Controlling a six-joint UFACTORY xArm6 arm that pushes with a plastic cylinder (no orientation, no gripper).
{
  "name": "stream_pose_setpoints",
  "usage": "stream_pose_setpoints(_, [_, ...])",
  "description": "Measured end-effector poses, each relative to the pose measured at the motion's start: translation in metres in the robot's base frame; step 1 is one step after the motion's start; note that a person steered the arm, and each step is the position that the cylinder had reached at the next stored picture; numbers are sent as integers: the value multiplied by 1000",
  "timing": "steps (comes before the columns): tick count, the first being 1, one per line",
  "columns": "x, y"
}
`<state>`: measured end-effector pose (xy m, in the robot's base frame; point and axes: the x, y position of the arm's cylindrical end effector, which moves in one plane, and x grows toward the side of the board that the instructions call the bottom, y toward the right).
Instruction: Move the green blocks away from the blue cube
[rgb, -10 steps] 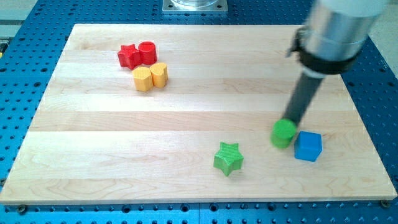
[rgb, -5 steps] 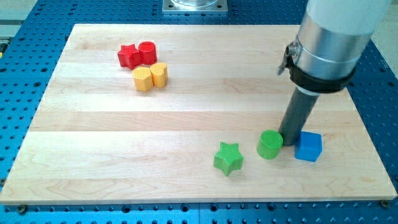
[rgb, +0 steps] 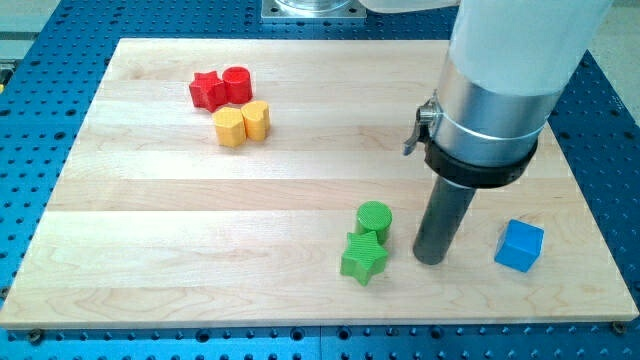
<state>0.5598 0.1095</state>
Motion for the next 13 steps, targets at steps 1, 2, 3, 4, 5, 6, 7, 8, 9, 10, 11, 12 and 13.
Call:
stream_pose_setpoints(1, [-24, -27])
stream_pose_setpoints(2, [-42, -106])
stream_pose_setpoints(3, [-42, -80])
stream_pose_setpoints(4, [-23, -2])
stream_pose_setpoints(5, [39, -13])
stream_pose_setpoints(6, [51, -35])
stream_pose_setpoints(7, [25, -86])
stream_pose_setpoints(8, [21, -67])
stream_pose_setpoints(9, [22, -14])
stream_pose_setpoints(10, [-3, -13])
stream_pose_setpoints(11, [-10, -62])
stream_pose_setpoints(12, [-10, -76])
stream_pose_setpoints(13, [-5, -46])
